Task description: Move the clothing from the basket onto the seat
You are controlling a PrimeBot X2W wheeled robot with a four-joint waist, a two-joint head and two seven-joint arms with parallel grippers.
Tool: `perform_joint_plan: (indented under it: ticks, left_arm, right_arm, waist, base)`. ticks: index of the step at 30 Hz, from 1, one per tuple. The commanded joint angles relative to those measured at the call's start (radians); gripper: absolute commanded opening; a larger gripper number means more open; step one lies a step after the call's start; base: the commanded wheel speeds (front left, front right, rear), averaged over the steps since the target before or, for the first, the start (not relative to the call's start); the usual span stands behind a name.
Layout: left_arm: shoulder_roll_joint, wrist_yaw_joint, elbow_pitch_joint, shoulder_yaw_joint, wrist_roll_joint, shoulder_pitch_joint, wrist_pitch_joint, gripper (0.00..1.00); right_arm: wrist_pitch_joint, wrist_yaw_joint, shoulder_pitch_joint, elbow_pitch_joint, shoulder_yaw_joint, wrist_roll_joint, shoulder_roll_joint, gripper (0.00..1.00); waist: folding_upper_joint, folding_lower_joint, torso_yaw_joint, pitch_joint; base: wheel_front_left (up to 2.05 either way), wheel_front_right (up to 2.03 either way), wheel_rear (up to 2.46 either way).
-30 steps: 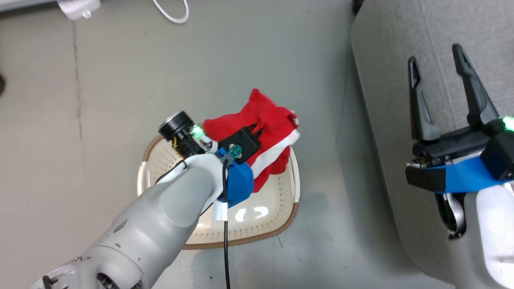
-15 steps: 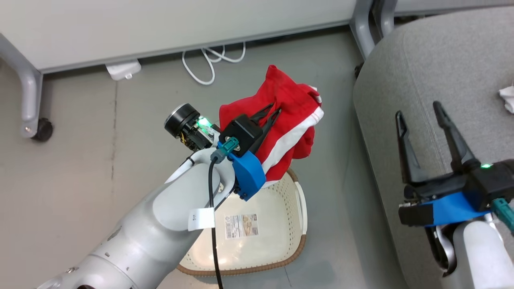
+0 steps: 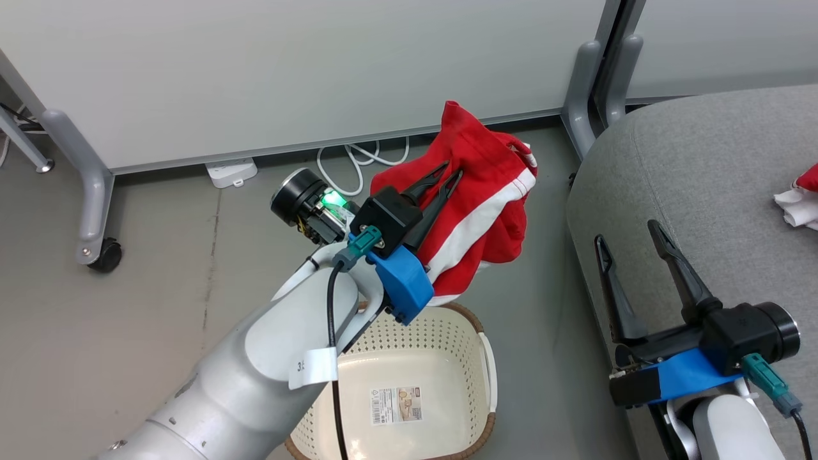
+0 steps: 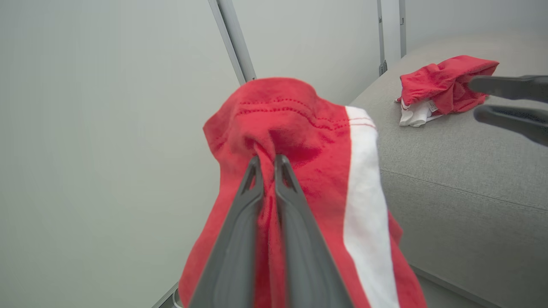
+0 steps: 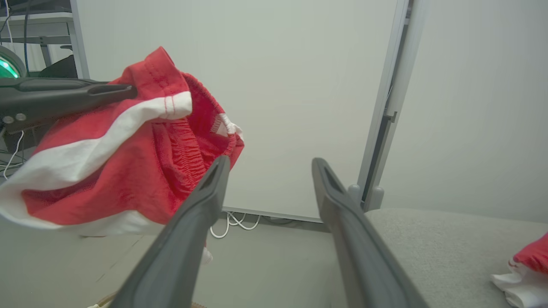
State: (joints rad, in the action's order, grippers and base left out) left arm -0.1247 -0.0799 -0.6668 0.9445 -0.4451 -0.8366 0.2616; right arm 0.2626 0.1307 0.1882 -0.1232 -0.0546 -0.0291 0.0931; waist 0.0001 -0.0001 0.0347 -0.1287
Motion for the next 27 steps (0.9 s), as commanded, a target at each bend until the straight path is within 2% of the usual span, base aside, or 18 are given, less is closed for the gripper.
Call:
perform_joint_plan:
  ticks: [1, 14, 27]
  left_arm:
    - [0.000, 0.003, 0.007, -0.009, 0.006, 0.016, 0.005, 0.00]
    - [-0.001, -0.005, 0.015, -0.016, 0.016, 0.026, 0.005, 0.00]
    - [0.018, -0.005, 0.026, -0.010, 0.030, 0.001, 0.005, 0.00]
  right_arm:
    - [0.003, 0.000, -0.021, -0.004, -0.002, -0.003, -0.005, 1.00]
    - [0.003, 0.000, -0.038, -0.014, -0.069, -0.027, -0.018, 1.00]
    - [0.003, 0.000, 0.057, -0.073, -0.218, -0.076, -0.029, 1.00]
  waist:
    - [-0.0001, 0.0001, 0.006, 0.011]
    - [-0.0001, 0.0001, 0.024, 0.035]
    - [-0.0001, 0.0001, 0.040, -0.002]
  base:
    - [0.00, 0.00, 0.00]
    - [0.00, 0.00, 0.00]
    - [0.00, 0.00, 0.00]
